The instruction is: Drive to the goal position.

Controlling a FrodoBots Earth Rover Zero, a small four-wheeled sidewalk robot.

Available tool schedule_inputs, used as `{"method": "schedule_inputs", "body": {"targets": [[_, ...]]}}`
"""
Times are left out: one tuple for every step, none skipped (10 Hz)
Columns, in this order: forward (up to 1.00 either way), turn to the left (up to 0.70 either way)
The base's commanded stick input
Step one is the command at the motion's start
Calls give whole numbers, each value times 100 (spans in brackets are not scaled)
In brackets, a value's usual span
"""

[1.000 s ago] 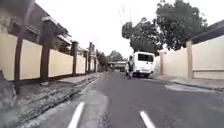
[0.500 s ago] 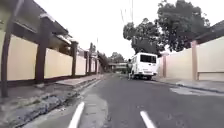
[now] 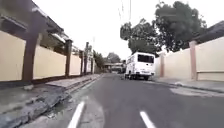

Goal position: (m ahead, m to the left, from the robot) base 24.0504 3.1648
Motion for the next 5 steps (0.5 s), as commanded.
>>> {"method": "schedule_inputs", "body": {"targets": [[70,0],[70,0],[70,0],[70,0],[70,0]]}}
